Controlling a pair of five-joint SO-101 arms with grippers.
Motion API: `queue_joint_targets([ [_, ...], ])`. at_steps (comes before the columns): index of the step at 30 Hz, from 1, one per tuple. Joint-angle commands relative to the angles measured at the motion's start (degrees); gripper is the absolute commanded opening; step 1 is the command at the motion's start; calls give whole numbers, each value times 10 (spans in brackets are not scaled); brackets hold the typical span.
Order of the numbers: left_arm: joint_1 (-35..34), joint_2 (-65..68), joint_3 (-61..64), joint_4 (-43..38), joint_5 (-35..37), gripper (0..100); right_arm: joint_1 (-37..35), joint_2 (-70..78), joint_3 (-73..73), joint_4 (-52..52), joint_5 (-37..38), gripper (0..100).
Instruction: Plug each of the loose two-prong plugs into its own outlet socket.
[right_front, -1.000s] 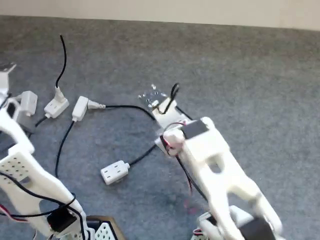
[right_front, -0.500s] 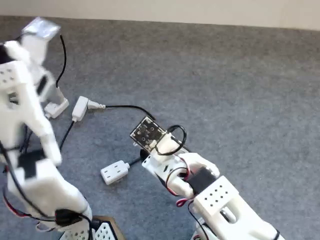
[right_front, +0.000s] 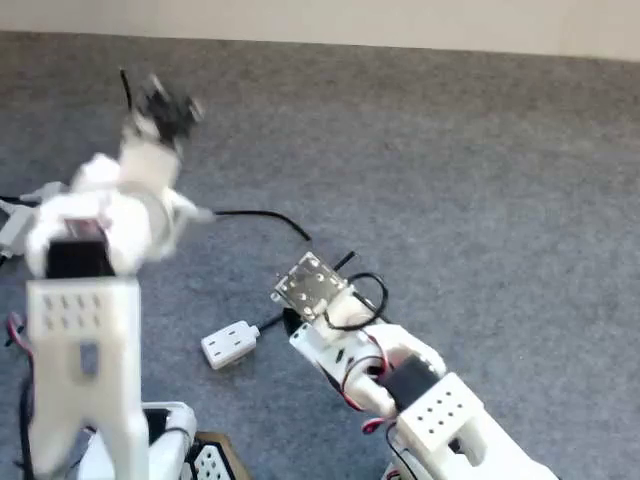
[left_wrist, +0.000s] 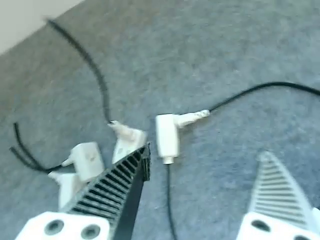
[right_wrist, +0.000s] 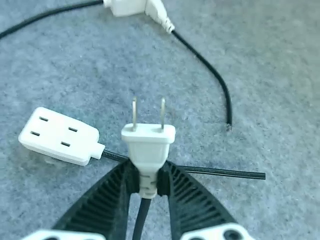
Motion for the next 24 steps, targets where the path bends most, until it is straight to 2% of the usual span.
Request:
queue_joint_targets([
  [1, 63, -202, 196, -55, 7, 352, -10, -62, 22, -7, -9, 5],
  [4, 108, -305, 251, -55, 28, 352, -29, -52, 22, -7, -20, 5],
  [8, 115, -391, 285, -42, 48, 351, -53, -21, 22, -10, -22, 5],
  [12, 115, -401, 310, -24, 48, 349, -57, 15, 16, -12, -22, 5],
  [17, 136, -405, 378, -46, 48, 348, -55, 29, -17, -7, -23, 5],
  [24, 196, -405, 457, -94, 98, 348, -56, 29, -146, 125, -22, 5],
])
